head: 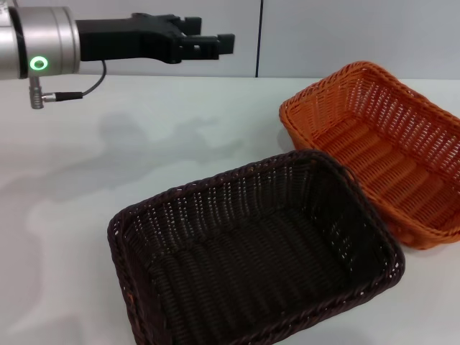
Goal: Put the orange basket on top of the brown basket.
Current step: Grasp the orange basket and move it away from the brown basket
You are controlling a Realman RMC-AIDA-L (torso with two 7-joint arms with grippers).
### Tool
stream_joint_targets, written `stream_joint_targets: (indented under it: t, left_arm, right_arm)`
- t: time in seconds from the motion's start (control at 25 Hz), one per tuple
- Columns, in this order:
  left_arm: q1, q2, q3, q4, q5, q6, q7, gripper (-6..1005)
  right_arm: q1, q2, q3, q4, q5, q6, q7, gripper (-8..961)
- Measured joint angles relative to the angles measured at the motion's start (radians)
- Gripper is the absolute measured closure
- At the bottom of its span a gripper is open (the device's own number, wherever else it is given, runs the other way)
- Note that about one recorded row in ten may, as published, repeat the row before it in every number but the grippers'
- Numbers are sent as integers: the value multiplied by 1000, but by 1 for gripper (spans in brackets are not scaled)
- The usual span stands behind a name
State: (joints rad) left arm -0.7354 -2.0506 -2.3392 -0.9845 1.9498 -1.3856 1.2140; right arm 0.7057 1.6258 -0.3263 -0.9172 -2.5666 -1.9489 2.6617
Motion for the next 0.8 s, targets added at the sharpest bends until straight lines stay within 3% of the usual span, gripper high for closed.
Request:
stream_joint_targets:
  t: [0.2, 0.28, 0.36, 0.52, 0.8]
  left_arm:
    - [0, 0, 0, 0, 0, 0, 0, 135]
    - [14, 47, -6, 104, -92, 26, 74, 135]
    - [14, 47, -6, 104, -92, 26, 74, 135]
    - [5, 67, -1, 160, -120, 33, 96, 135]
    - [-4, 71, 7, 185, -122, 42, 97, 135]
  right_arm:
    - [35, 12, -22, 18, -69, -16, 58, 312]
    - [35, 19, -22, 47, -82, 3, 84, 312]
    - [26, 24, -23, 87, -86, 28, 106, 312]
    - [11, 37, -26, 158, -89, 74, 118, 313]
    - [2, 56, -27, 264, -92, 162, 119, 313]
